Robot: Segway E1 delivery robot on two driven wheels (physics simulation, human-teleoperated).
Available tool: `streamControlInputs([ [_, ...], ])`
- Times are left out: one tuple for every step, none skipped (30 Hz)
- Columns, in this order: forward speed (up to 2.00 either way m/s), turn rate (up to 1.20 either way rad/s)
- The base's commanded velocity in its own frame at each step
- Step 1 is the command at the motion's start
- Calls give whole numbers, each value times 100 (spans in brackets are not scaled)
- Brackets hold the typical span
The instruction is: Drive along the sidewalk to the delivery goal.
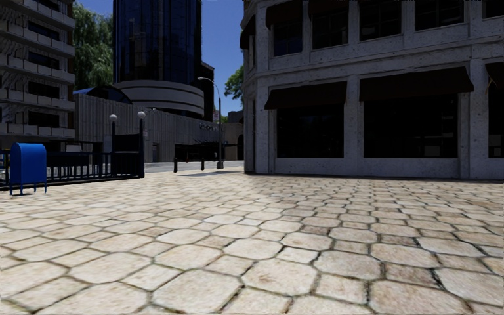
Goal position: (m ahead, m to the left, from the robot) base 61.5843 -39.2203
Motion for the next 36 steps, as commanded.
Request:
streamControlInputs([
  [200,59],
  [200,59],
  [200,59],
  [200,59],
  [200,59],
  [200,59],
  [200,59],
  [200,0],
  [200,0],
  [200,0],
  [200,0],
  [200,0],
  [200,0],
  [200,0],
  [200,0],
  [200,0],
  [200,0],
  [200,0],
  [200,0],
  [200,0],
  [200,0],
  [200,0],
  [200,0],
  [200,0],
  [200,0],
  [200,0],
  [200,0],
  [200,0],
  [200,0],
  [200,0],
  [200,0],
  [200,0],
  [200,0],
  [200,0],
  [200,0],
  [200,0],
])
